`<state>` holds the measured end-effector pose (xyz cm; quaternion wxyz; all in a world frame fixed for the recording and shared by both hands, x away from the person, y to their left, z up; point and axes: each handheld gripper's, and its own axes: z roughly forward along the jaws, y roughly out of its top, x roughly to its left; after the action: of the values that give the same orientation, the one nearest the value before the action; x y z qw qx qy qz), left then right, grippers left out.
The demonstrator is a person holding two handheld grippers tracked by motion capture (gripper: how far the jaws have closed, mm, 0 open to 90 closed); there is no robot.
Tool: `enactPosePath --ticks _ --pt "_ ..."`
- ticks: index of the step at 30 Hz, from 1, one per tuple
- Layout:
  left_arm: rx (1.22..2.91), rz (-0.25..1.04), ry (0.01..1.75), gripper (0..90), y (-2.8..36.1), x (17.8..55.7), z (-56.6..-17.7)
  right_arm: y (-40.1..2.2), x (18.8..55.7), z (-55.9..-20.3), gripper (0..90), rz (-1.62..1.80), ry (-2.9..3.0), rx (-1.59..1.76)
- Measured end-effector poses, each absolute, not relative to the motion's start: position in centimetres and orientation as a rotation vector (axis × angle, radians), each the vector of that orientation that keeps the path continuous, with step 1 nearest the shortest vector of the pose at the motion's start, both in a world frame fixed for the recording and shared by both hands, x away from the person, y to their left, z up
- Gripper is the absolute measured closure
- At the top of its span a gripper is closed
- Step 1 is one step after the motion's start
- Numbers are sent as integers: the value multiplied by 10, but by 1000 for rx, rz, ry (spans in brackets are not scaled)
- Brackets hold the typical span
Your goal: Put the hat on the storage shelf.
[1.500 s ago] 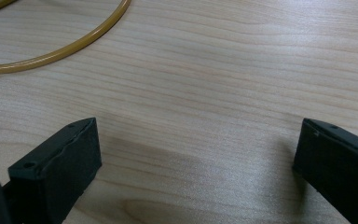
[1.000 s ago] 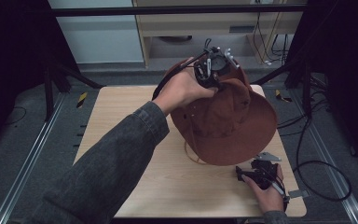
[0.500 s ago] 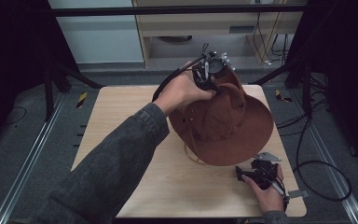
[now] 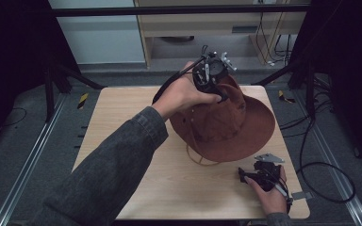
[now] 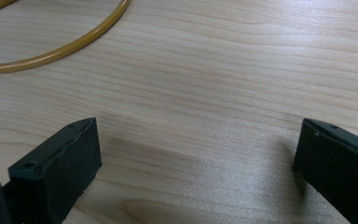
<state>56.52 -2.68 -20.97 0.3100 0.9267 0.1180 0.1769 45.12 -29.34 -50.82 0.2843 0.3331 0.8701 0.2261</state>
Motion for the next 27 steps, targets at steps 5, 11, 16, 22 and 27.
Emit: enactPosePath --ticks 5,11,16,22,27 --pt "2457 468 317 214 -28 562 -212 -293 451 -508 7 604 2328 892" --pt "2448 478 330 118 -25 560 -212 -293 451 -509 7 606 2326 887" --pt "2434 479 323 82 -20 557 -214 -293 451 -508 7 603 2325 891" --pt "2405 493 321 68 -10 552 -217 -293 451 -508 7 604 2329 893" --pt "2404 503 320 60 0 545 -220 -293 452 -509 7 608 2327 883"
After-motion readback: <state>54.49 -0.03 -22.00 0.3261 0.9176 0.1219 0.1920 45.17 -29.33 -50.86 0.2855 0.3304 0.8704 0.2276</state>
